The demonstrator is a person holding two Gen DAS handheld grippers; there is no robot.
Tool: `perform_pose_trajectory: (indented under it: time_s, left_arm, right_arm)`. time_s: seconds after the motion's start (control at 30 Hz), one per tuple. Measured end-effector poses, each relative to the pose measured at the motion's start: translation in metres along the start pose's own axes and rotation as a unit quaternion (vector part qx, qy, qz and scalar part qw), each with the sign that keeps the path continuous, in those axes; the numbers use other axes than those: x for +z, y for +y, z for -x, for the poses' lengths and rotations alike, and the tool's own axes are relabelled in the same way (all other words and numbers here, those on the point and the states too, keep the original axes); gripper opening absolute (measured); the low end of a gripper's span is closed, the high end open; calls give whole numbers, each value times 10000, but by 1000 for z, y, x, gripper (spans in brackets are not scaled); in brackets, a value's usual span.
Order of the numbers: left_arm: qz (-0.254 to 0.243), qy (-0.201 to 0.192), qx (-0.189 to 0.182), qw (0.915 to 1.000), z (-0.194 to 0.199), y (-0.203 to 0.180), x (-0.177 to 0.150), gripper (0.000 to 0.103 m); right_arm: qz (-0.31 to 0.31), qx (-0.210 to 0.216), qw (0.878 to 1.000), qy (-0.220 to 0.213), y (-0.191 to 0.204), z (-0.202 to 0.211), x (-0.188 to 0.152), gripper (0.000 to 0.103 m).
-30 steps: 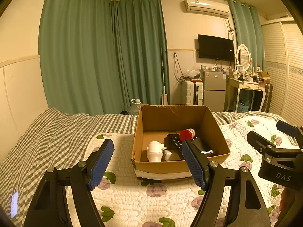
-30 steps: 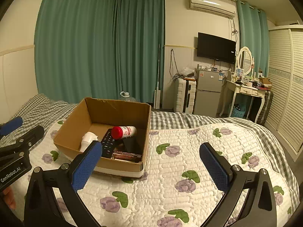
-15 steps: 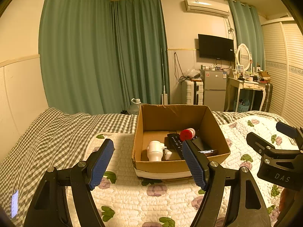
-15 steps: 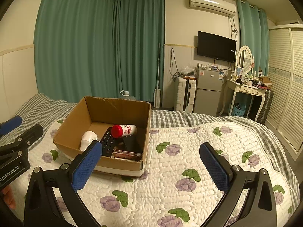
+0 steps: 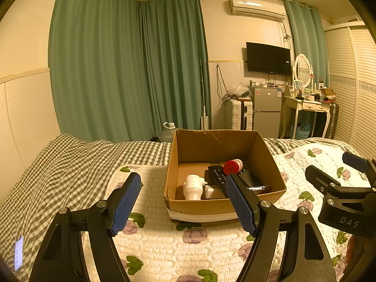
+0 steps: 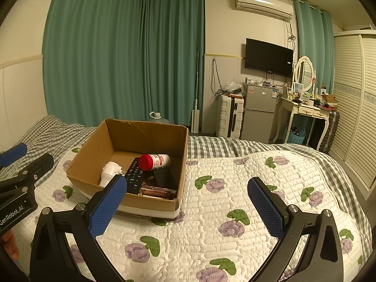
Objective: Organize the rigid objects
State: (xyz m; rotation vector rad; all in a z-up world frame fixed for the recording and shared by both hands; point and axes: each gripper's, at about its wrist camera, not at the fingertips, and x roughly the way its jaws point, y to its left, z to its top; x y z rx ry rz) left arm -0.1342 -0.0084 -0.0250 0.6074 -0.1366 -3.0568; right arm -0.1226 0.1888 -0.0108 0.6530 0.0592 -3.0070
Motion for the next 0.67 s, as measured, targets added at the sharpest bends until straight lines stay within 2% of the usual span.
perform_pose_trajectory:
  time_s: [0.67]
  left_arm:
    - [-2,20,2,10000,1,0,-2,77]
  right_arm:
    - [-7,-11,10000,77,-1,-1,-2,103]
